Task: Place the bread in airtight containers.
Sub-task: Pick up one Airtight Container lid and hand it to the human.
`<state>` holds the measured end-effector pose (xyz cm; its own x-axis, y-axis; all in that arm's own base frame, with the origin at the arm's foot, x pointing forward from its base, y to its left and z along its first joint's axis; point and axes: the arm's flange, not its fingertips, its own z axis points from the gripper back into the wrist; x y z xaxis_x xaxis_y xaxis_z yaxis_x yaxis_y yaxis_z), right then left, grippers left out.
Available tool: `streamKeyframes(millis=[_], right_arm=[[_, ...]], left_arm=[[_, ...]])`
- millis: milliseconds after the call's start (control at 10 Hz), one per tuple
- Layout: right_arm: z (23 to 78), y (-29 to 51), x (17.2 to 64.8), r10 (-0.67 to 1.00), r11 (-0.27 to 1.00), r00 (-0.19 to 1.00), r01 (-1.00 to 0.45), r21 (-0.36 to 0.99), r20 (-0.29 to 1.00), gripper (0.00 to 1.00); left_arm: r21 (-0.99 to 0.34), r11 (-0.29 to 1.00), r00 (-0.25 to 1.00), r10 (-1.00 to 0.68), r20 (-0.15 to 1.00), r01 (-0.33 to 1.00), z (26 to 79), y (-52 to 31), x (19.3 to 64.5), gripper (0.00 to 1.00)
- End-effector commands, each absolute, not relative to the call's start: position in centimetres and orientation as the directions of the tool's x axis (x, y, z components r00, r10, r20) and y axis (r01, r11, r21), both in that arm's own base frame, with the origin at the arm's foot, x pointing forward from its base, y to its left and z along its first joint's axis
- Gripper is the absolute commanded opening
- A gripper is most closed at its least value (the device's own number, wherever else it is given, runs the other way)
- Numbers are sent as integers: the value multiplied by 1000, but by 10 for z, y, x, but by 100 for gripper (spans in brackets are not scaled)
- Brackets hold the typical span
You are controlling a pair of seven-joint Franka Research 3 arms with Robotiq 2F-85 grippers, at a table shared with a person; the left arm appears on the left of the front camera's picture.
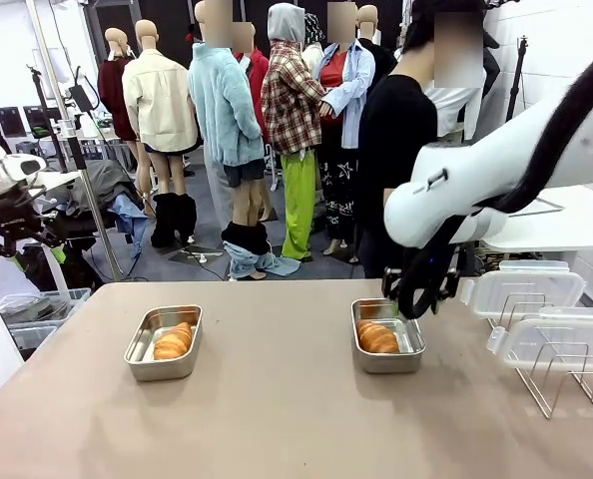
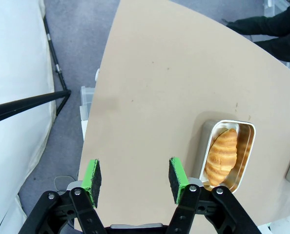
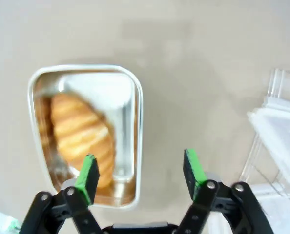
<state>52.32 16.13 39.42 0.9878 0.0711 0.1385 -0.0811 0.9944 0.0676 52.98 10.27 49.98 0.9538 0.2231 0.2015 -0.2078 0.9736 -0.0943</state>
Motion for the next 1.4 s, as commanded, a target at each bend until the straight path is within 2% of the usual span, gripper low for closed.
streamKeyframes(millis=[0, 200, 300, 400, 500, 800, 900, 1000, 1200, 1300], right_arm=[[443, 130, 483, 163, 978, 963, -187, 94, 214, 86], [493, 88, 449, 327, 936, 918, -347, 56, 226, 86], [511, 60, 433, 460, 876, 871, -477, 72, 173, 86], [522, 40, 414, 590, 801, 803, -595, 59, 84, 86], [528, 9, 396, 767, 638, 640, -768, 53, 43, 86], [527, -47, 359, 881, 422, 436, -900, 111, 187, 86], [528, -63, 359, 872, 366, 384, -923, 117, 304, 86], [535, -38, 363, 850, 500, 510, -860, 103, 132, 86], [535, -38, 363, 850, 500, 510, -860, 103, 132, 86], [535, -53, 358, 871, 444, 455, -891, 97, 184, 86]], left_arm=[[-78, 973, 951, 229, 208, -217, 502, 102, 529, 72], [-78, 973, 951, 229, 208, -217, 502, 102, 529, 72], [-78, 973, 951, 229, 208, -217, 502, 102, 529, 72], [-78, 973, 951, 229, 208, -217, 502, 102, 529, 72], [-78, 973, 951, 229, 208, -217, 502, 102, 529, 72], [-78, 973, 951, 229, 208, -217, 502, 102, 529, 72], [-78, 973, 951, 229, 208, -217, 502, 102, 529, 72], [-78, 973, 951, 229, 208, -217, 502, 102, 529, 72], [-78, 973, 951, 229, 208, -217, 502, 102, 529, 72], [-78, 973, 951, 229, 208, -217, 502, 102, 529, 72]])
